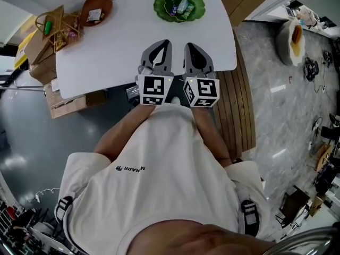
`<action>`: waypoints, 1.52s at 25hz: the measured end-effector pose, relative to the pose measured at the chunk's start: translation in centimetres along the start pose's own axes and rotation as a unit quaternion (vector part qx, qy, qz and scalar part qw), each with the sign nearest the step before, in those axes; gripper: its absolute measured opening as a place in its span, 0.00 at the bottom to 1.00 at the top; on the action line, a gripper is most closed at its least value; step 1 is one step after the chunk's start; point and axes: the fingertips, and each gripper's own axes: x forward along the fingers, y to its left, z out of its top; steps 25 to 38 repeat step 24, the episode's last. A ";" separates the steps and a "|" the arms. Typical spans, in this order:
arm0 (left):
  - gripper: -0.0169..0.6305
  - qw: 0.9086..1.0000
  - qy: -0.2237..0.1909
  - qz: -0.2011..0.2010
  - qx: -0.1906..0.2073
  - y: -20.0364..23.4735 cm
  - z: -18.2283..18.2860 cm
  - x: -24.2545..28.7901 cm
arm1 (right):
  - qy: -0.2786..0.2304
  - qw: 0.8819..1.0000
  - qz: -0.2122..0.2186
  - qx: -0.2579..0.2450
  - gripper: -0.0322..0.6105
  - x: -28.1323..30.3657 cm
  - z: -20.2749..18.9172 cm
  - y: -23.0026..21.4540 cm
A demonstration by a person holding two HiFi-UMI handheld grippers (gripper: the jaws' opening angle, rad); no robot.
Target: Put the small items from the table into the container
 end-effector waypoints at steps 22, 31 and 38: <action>0.03 1.000 0.014 0.001 -0.006 0.6 -2.1 -0.5 | 0.011 1.000 0.010 -0.002 0.06 1.0 -1.3 1.2; 0.03 1.000 0.013 0.000 -0.008 0.6 -2.2 -0.5 | 0.012 1.000 0.009 -0.001 0.06 1.0 -1.4 1.2; 0.03 1.000 0.013 0.000 -0.008 0.6 -2.2 -0.5 | 0.012 1.000 0.009 -0.001 0.06 1.0 -1.4 1.2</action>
